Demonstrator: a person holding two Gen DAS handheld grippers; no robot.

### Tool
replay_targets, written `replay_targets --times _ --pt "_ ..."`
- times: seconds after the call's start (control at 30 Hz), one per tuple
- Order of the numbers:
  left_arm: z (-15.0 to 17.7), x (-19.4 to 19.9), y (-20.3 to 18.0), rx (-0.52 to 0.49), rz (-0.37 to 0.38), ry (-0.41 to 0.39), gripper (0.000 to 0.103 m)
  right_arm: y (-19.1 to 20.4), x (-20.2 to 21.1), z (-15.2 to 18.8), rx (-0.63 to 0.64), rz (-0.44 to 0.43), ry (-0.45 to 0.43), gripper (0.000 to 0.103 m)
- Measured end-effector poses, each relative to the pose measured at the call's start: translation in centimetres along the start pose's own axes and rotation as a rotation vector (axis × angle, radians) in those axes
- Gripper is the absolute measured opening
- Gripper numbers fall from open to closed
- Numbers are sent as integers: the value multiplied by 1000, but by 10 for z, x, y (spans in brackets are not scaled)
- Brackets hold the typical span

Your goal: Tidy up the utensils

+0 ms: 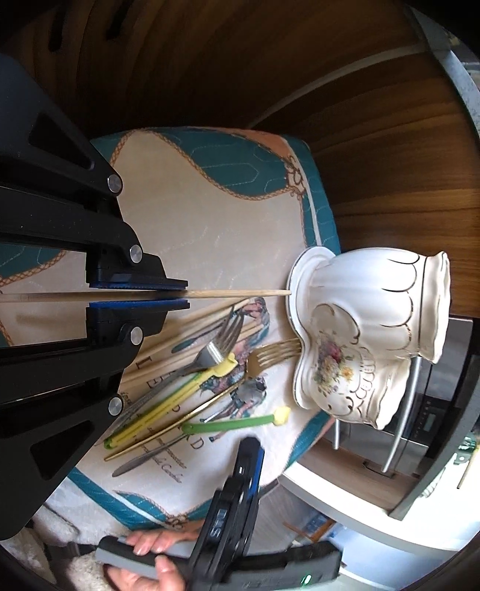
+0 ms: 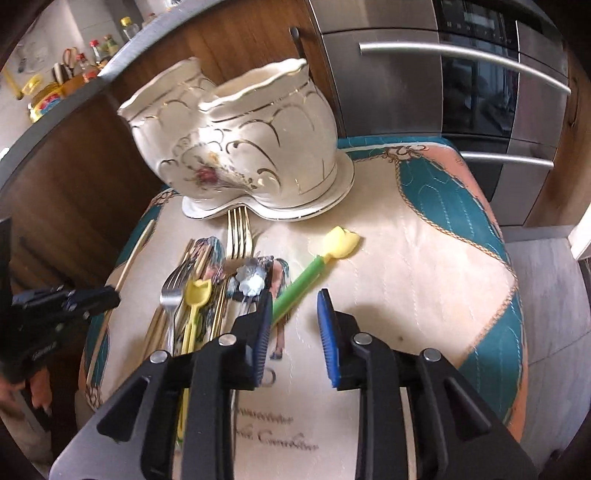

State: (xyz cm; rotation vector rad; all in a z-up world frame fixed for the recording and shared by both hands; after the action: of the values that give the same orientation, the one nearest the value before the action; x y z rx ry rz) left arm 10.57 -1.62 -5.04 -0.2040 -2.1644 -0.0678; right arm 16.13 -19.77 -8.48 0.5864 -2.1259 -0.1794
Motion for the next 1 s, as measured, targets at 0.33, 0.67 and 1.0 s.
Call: replay_targets --times 0.33,0.67,1.0 --pt "1 7 7 8 51 -41 5 11 -25 1 95 125 91 29" --pt "6 2 10 19 75 -36 5 9 -13 13 250 135 210 22" --pt "6 5 8 2 88 -43 5 14 -15 11 248 106 127 10"
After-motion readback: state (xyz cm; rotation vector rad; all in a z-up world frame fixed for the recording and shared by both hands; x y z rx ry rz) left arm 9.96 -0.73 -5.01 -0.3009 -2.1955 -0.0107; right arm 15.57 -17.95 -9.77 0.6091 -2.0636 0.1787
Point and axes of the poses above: each gripper's, at about its wrist camera, not at the fingertips, and x roughly against the way its jaws point, y to its left, z to its underside, the point moved 5 cm from there along -x, roughly the way its jaws point, and after that the axes turned 3 degrees about -z, right-handed, at the moved point
